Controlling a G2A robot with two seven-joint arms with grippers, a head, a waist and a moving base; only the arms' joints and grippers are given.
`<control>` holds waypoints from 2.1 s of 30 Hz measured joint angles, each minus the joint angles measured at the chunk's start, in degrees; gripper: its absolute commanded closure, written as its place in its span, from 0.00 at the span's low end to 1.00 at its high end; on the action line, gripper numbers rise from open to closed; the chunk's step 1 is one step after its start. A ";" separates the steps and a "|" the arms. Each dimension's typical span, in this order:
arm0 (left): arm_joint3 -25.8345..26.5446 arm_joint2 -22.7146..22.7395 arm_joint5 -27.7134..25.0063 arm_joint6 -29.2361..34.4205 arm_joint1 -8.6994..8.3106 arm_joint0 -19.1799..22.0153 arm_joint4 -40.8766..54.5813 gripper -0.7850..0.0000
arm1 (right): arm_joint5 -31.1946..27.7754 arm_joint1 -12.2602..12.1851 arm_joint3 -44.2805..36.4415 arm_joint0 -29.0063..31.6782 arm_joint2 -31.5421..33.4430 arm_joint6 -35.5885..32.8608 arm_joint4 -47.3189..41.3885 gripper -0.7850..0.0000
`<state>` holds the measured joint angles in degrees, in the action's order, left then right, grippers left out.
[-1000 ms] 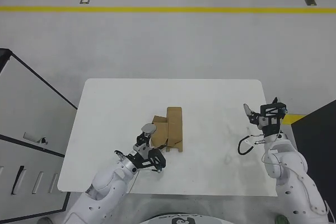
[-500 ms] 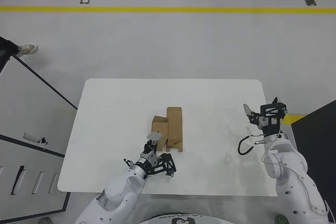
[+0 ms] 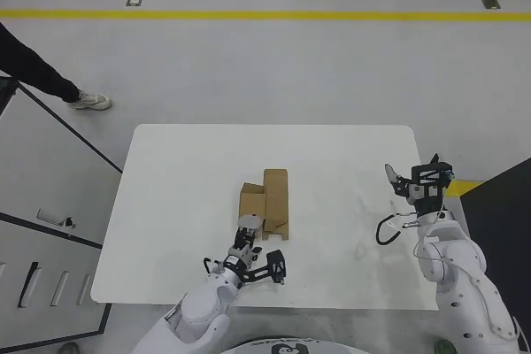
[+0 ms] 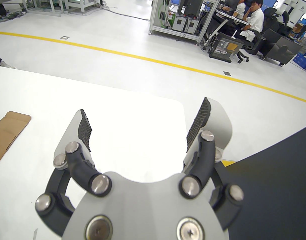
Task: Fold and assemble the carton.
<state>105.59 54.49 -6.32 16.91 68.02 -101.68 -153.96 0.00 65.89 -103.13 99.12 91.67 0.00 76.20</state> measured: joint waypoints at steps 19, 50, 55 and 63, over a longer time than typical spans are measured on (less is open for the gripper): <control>-2.67 -2.95 3.05 7.69 1.67 2.62 0.80 0.00 | 0.00 0.00 0.00 0.00 0.00 0.00 0.00 0.00; -8.39 -3.20 3.44 7.14 3.03 5.11 1.14 0.29 | 0.00 0.00 0.00 0.00 0.00 0.00 0.00 0.00; -8.65 -3.09 3.36 7.05 3.22 5.32 1.27 0.43 | 0.00 0.00 0.00 0.00 0.00 0.00 0.00 0.00; -9.71 -3.47 4.09 7.30 3.73 5.92 1.84 0.57 | 0.00 0.00 0.00 0.00 0.00 0.00 0.00 0.00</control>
<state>95.88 51.01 -2.23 24.21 71.76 -95.75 -152.12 0.00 65.89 -103.13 99.12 91.67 0.00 76.20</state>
